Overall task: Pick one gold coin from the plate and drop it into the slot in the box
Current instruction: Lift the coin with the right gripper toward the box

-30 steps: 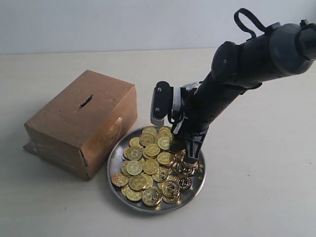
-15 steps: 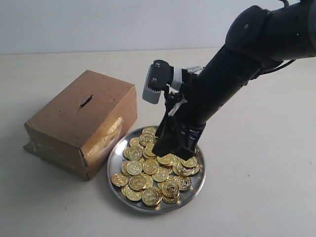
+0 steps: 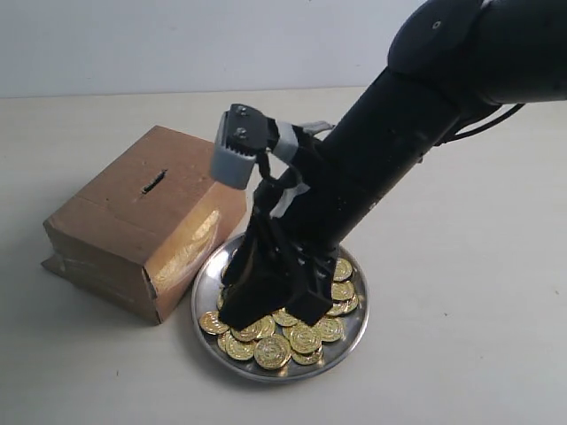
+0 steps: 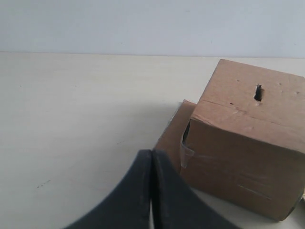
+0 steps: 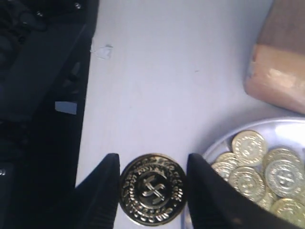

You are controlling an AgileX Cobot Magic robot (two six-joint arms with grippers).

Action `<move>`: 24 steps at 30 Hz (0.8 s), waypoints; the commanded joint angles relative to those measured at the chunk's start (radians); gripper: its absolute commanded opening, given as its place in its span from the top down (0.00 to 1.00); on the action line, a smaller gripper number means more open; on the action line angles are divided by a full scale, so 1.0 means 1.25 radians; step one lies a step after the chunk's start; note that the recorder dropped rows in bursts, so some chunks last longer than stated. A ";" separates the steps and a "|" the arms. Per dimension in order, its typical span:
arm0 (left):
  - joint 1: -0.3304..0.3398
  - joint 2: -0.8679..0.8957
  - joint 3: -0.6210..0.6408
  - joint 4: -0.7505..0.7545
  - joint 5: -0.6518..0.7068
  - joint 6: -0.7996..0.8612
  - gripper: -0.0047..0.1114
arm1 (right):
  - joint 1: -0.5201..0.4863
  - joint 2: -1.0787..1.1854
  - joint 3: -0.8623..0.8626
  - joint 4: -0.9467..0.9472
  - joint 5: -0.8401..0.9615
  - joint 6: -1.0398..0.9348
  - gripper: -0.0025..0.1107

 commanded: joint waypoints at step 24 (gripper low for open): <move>-0.006 -0.004 0.000 -0.390 -0.170 -0.110 0.96 | 0.094 -0.022 -0.003 -0.133 -0.164 0.000 0.77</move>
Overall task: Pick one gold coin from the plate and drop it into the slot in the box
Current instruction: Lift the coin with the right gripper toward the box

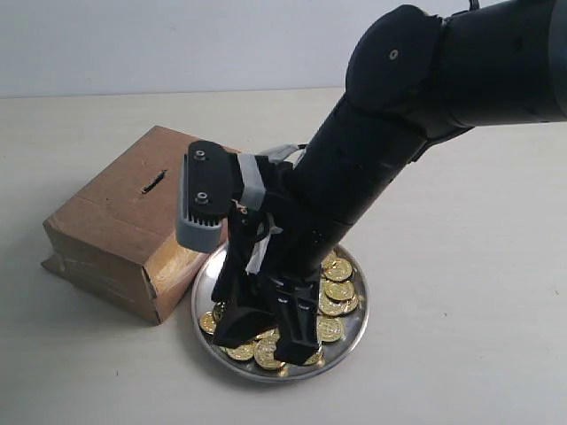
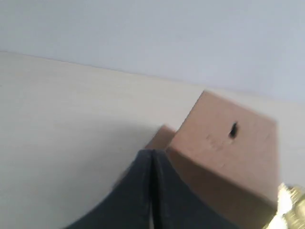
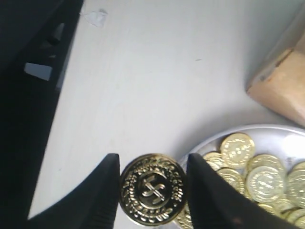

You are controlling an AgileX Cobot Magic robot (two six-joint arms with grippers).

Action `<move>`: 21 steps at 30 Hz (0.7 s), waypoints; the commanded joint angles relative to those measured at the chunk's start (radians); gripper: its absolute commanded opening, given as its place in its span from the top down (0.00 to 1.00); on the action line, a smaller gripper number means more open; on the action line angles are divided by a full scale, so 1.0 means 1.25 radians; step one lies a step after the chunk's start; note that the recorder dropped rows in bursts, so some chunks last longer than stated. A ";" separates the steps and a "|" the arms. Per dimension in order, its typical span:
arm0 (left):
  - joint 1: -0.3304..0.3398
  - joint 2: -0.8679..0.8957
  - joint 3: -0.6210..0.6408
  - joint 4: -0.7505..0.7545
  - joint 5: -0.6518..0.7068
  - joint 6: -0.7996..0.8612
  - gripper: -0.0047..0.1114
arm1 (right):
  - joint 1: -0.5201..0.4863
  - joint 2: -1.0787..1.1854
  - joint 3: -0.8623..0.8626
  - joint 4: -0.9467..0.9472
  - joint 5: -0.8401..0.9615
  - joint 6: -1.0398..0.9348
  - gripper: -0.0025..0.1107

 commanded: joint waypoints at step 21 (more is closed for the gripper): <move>-0.006 0.111 -0.098 -0.798 0.192 0.238 0.95 | 0.001 -0.027 -0.003 -0.146 -0.185 0.102 0.77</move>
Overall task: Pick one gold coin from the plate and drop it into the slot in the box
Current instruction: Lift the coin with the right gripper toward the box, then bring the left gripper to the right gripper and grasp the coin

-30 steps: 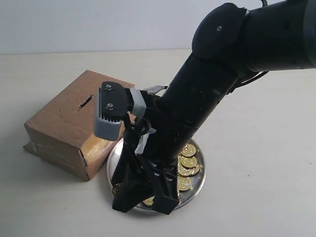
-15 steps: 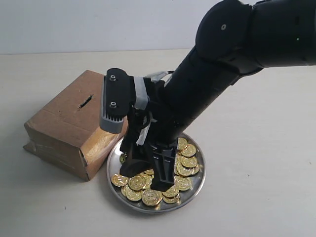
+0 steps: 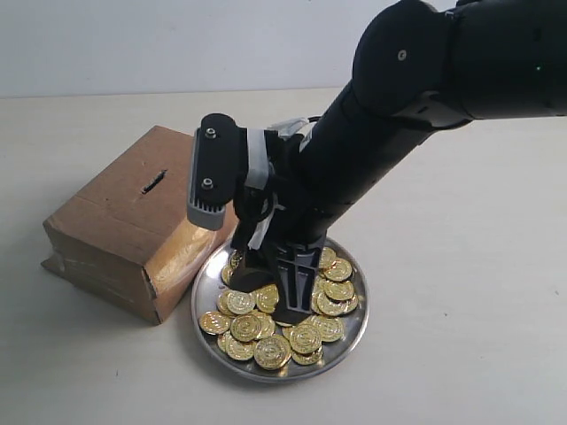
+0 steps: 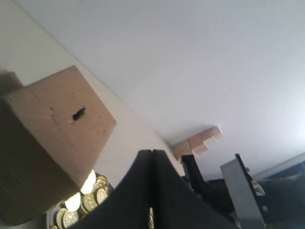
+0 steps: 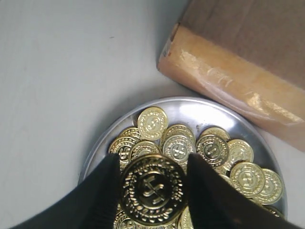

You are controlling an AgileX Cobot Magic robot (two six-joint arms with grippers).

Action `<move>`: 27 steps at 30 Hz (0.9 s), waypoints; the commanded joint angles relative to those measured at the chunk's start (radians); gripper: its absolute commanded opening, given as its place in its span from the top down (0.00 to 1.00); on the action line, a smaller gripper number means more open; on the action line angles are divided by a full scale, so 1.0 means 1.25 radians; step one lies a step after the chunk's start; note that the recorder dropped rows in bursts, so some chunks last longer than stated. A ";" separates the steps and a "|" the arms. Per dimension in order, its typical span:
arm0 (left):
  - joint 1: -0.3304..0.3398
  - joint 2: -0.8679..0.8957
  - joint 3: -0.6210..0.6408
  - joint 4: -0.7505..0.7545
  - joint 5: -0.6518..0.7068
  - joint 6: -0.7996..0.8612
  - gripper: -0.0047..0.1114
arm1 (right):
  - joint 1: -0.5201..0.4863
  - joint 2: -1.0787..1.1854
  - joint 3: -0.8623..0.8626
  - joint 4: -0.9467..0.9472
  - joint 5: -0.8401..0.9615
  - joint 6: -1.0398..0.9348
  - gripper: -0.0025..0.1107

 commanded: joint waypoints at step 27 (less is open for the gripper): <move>-0.090 1.039 -0.342 -0.219 0.428 0.645 0.50 | 0.001 -0.009 -0.003 0.001 -0.094 0.014 0.77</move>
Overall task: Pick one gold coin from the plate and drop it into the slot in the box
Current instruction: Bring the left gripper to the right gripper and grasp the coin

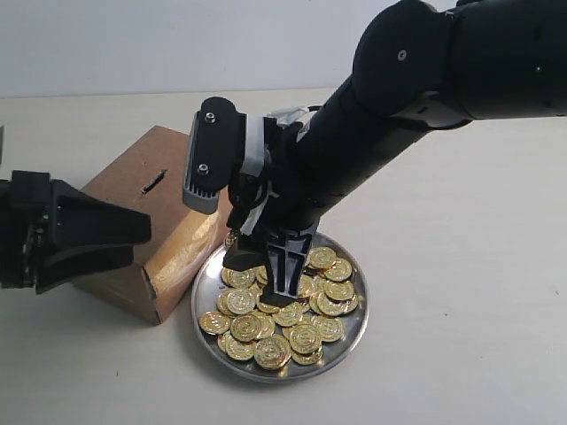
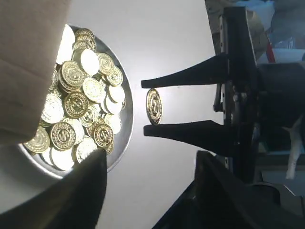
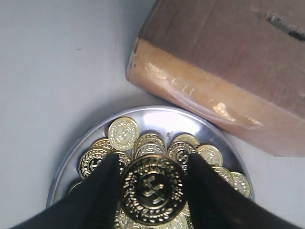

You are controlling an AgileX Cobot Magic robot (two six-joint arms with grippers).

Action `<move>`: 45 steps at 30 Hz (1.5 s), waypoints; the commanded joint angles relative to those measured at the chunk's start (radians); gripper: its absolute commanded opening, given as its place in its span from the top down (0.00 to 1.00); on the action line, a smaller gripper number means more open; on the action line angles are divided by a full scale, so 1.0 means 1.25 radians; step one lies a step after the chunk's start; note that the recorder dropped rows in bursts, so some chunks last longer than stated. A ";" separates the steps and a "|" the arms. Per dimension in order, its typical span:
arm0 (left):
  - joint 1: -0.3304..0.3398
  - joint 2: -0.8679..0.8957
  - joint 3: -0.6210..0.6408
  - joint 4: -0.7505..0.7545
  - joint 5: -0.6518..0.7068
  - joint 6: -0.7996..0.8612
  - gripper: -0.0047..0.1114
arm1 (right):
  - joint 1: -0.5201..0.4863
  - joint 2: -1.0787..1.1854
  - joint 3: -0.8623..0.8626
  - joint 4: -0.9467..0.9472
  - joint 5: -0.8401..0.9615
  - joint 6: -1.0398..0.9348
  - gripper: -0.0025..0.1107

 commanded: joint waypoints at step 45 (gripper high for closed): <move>-0.230 0.281 -0.252 -0.003 -0.098 -0.053 0.73 | 0.001 -0.009 -0.003 0.050 -0.071 -0.004 0.76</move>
